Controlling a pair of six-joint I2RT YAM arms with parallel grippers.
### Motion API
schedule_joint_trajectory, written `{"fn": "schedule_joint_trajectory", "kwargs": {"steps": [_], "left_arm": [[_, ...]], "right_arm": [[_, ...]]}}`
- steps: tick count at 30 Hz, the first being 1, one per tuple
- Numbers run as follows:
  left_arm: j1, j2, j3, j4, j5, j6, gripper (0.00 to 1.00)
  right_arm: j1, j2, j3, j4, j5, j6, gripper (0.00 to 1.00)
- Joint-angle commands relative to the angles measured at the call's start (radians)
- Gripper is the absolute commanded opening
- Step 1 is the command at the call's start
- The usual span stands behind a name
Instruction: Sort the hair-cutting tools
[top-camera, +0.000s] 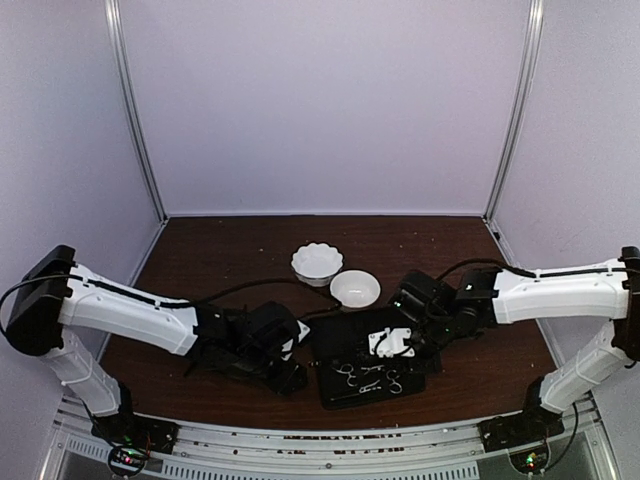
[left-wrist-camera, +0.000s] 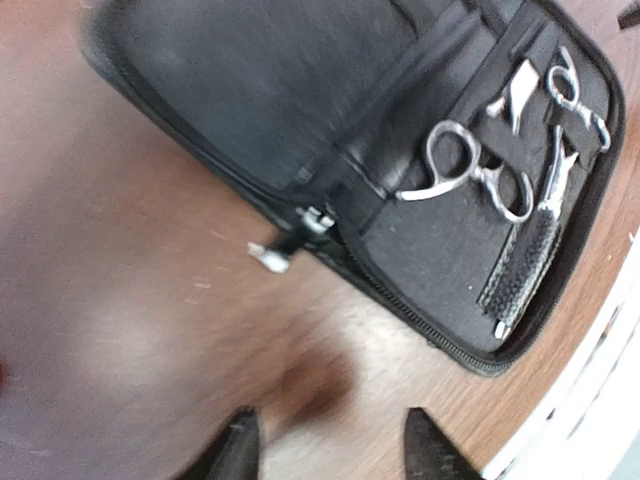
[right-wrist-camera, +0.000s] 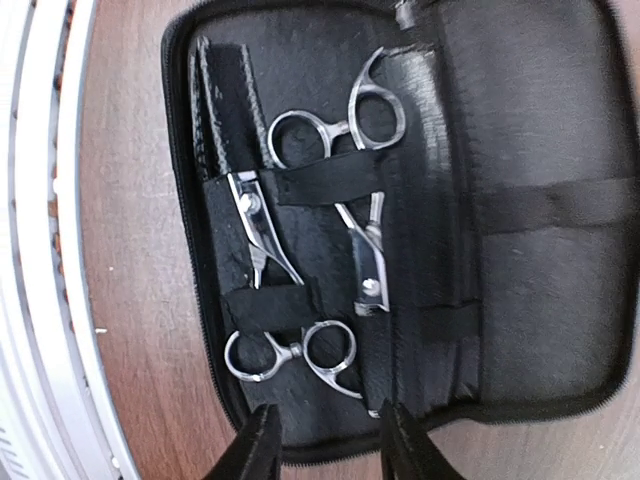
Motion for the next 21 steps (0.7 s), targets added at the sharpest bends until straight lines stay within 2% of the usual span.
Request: {"fn": "schedule_joint_trajectory", "kwargs": {"steps": [1,3,7,15,21], "left_arm": [[-0.001,-0.085,0.025,-0.097,-0.177,0.005,0.59],[0.017,-0.087,0.056,-0.135,-0.29,-0.032,0.68],[0.056,-0.071,0.128,-0.154,-0.399,-0.096,0.72],[0.06,-0.087,0.153,-0.137,-0.437,-0.121,0.72],[0.06,-0.114,0.143,-0.144,-0.442,-0.112,0.72]], "right_arm": [[-0.005,-0.078,-0.058,0.005,-0.058,-0.053,0.39],[0.018,-0.067,-0.07,0.027,-0.082,-0.052,0.38],[0.072,-0.017,-0.044,0.029,-0.075,-0.066,0.38],[0.127,0.065,-0.015,0.036,-0.084,-0.065,0.38],[0.147,0.113,-0.005,0.065,-0.028,-0.046,0.37]]}}
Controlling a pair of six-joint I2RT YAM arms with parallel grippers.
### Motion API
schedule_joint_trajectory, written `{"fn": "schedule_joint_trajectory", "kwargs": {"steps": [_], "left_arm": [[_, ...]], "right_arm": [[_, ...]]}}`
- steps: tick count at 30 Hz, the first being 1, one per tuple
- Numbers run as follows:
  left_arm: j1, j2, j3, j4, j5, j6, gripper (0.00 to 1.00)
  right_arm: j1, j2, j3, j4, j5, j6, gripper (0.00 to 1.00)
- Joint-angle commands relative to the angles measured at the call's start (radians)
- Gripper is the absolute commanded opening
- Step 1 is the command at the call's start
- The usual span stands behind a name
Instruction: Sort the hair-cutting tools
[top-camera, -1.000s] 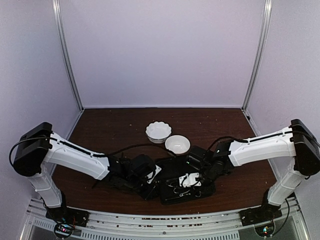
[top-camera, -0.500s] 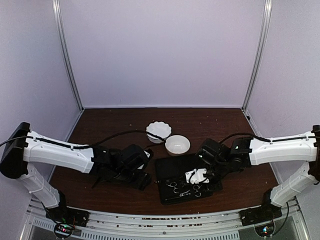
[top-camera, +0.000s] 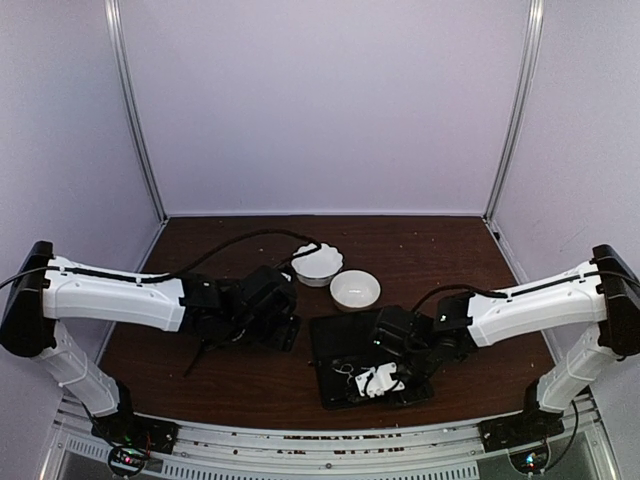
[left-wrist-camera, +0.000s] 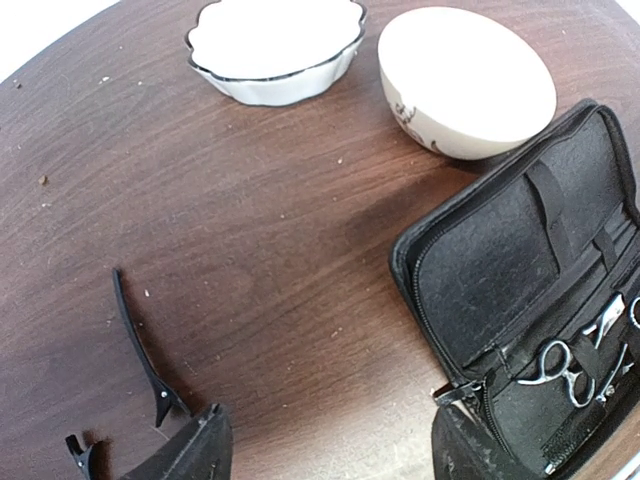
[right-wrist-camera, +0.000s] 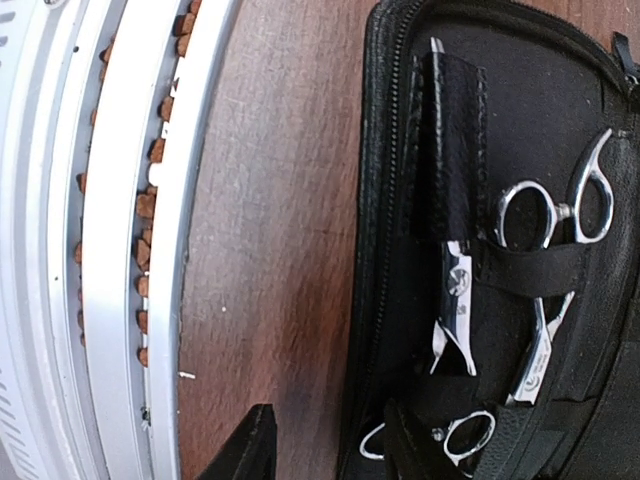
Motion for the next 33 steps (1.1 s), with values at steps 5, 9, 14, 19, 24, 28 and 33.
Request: {"fn": "schedule_joint_trajectory", "kwargs": {"steps": [5,9,14,19,24,28,33], "left_arm": [[0.006,-0.035,-0.002,0.004,-0.024,-0.008,0.72],[0.008,-0.036,0.001,-0.004,-0.025,-0.003,0.72],[0.02,-0.052,0.015,-0.083,-0.05,-0.007,0.72],[0.078,-0.072,0.013,-0.269,-0.065,-0.134,0.71],[0.13,-0.12,-0.039,-0.342,-0.024,-0.208,0.64],[0.184,-0.121,-0.047,-0.348,0.016,-0.191,0.59],[0.253,-0.077,-0.019,-0.343,0.062,-0.142,0.49]], "right_arm": [[0.015,0.071,0.042,0.046,0.085,0.037,0.31],[0.017,0.079,0.048,0.038,0.084,0.052,0.1],[0.025,0.035,0.038,0.003,0.046,0.059,0.0],[0.044,-0.013,0.024,-0.028,0.018,0.055,0.0],[0.081,-0.002,0.021,-0.055,-0.052,0.035,0.0],[0.087,0.025,0.036,-0.08,-0.091,0.007,0.0],[0.104,0.012,0.032,-0.091,-0.105,-0.001,0.0]]}}
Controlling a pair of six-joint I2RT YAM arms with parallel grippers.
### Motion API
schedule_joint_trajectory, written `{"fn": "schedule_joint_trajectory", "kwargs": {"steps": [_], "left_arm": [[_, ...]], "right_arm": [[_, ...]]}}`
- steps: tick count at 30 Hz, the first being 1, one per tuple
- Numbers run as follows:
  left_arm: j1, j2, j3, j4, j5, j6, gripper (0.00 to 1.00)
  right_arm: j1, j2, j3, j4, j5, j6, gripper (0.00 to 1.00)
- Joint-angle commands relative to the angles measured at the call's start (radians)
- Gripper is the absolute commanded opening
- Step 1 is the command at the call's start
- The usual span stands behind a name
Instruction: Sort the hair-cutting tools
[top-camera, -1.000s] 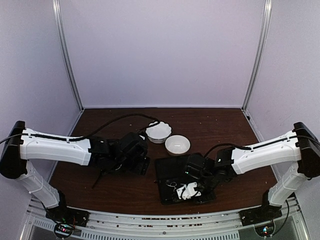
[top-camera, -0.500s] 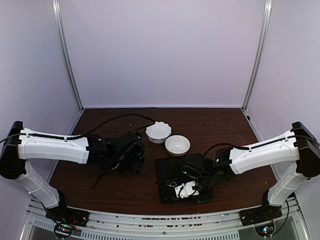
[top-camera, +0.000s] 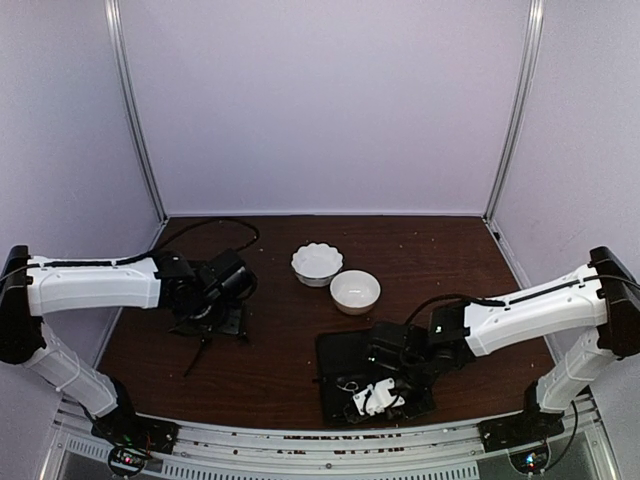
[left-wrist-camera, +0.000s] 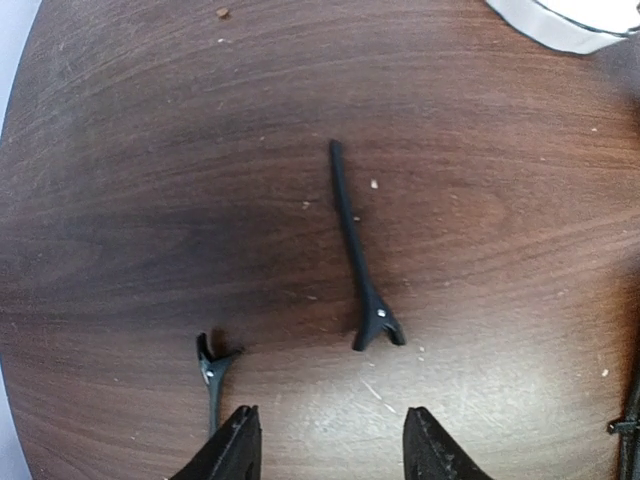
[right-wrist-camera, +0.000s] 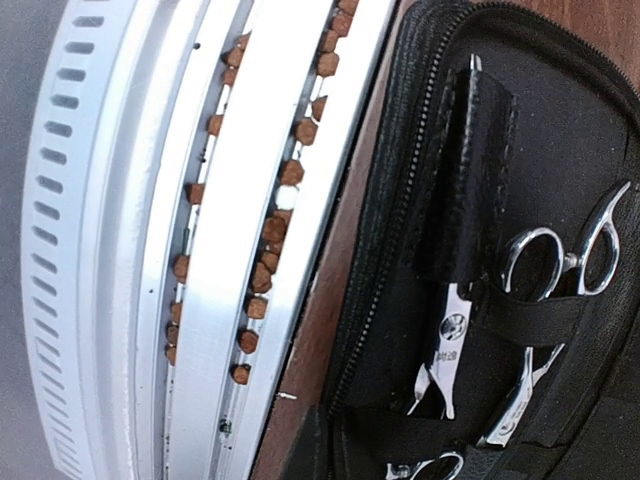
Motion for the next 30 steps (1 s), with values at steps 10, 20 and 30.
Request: {"fn": "schedule_joint_trajectory", "kwargs": {"steps": [10,20,30], "left_arm": [[0.108,0.235,0.184,-0.056,0.104,0.09,0.4],[0.156,0.384,0.268,-0.063,0.168,0.122,0.28],[0.158,0.463,0.286,-0.066,0.197,0.115,0.28]], "right_arm": [[-0.033,-0.252,-0.038,-0.033,0.075,-0.003,0.4],[-0.337,-0.364,-0.092,0.079,0.1,0.048,0.42],[-0.357,-0.37,-0.117,0.107,0.105,0.04,0.42]]}}
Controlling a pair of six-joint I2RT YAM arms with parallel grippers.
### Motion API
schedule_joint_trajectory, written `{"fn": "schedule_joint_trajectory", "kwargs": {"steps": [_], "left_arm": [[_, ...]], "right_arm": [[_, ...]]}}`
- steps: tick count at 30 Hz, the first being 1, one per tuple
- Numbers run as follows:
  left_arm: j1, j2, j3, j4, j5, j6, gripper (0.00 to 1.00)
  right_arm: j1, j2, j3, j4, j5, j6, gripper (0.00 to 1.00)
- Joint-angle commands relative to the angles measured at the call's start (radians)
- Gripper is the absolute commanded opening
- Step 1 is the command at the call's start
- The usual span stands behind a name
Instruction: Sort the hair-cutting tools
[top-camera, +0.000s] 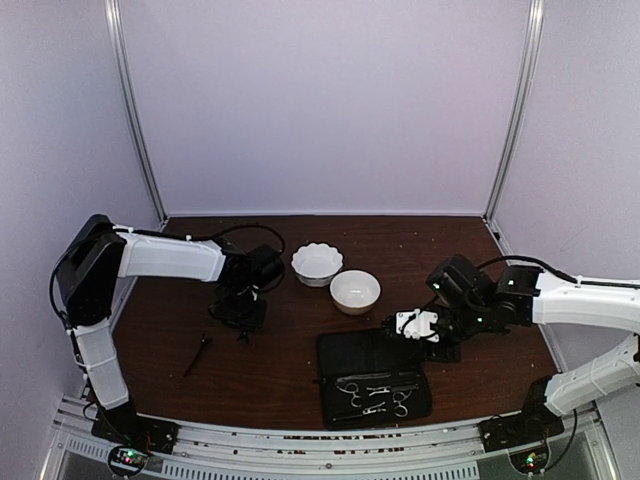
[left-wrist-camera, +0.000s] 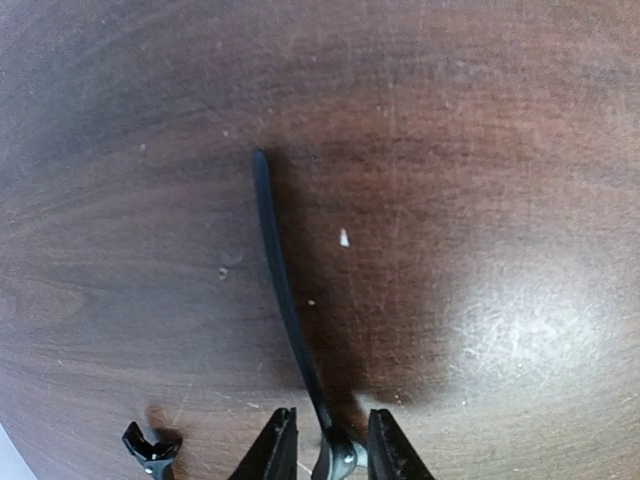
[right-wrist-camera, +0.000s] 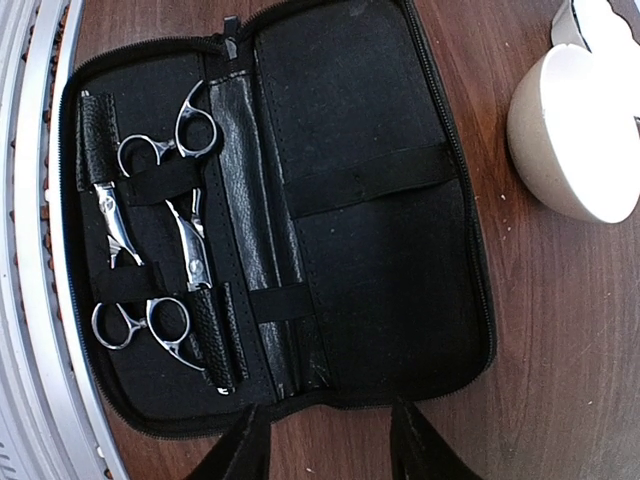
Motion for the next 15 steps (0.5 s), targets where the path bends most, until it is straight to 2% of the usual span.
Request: {"fn": "schedule_joint_trajectory", "kwargs": {"steps": [1,9,15], "left_arm": [[0.007,0.022,0.01,-0.002,0.024,0.001,0.27],[0.007,0.004,-0.02,-0.011,0.002,-0.005,0.13],[0.014,0.008,-0.023,-0.016,-0.008,0.009,0.1]], "right_arm": [[-0.004,-0.011,-0.002,0.032,0.012,0.007,0.42],[-0.004,-0.006,-0.003,0.033,0.012,0.004,0.42],[-0.004,0.0,-0.001,0.032,0.015,0.003,0.42]]}}
